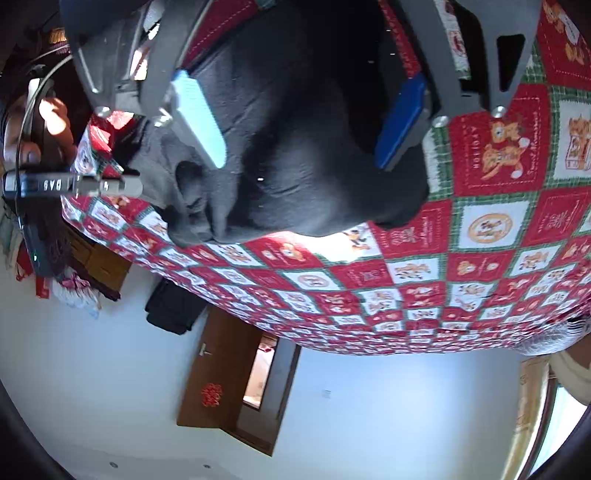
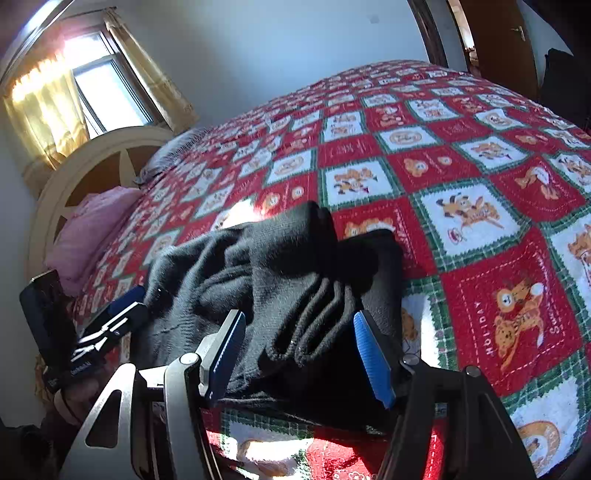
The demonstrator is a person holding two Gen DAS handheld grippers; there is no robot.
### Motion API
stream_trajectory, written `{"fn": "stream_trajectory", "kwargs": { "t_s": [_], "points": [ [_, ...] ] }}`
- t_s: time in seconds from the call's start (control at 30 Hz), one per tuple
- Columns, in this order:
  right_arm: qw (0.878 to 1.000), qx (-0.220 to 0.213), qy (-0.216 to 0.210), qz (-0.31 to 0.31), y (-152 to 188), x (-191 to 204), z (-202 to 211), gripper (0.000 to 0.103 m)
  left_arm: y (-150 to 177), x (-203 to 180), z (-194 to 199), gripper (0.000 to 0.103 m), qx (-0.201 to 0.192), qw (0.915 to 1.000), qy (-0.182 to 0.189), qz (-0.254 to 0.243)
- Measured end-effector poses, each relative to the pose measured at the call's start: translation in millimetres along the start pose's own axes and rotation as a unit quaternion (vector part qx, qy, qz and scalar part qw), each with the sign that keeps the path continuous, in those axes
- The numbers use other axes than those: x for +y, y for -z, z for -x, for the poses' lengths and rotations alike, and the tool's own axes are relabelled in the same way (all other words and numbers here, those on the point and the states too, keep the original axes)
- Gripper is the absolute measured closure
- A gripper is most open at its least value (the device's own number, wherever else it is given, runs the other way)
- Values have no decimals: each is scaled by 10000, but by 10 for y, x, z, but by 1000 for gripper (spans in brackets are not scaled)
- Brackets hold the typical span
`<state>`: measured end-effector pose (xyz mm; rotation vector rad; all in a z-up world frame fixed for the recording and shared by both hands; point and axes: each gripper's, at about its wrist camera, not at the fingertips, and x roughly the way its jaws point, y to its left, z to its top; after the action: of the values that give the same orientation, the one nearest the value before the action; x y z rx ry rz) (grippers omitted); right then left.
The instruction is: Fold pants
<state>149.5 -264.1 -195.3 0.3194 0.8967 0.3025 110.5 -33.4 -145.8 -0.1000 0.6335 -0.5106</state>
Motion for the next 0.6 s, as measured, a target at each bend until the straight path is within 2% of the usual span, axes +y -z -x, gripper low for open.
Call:
{"fn": "stream_trajectory", "kwargs": {
  "t_s": [0.03,0.07,0.13,0.33,0.47,0.53,0.6],
  "points": [
    [9999,63,39,87,23,20,-26,73,9,16,0,5,-21,10000,-61,27],
    [9999,51,67,125,34,24,-24,82,14,28,-6,4,-30,9999,-94,63],
    [9999,-11,5,111,30,9,27,86,25,54,-34,3,-11,9999,-115,118],
    [9990,-415,-81,106,72,-3,322,87,73,101,-67,0,51,9996,-215,171],
    [9996,-96,-18,-275,217,-246,215,87,139,121,-162,0,283,9990,-287,184],
    [9987,29,-141,-483,280,-375,144,86,179,130,-215,0,402,9986,-302,176],
    [9973,1,-275,-678,248,-439,178,81,200,144,-230,0,437,9984,-291,209]
  ]
}}
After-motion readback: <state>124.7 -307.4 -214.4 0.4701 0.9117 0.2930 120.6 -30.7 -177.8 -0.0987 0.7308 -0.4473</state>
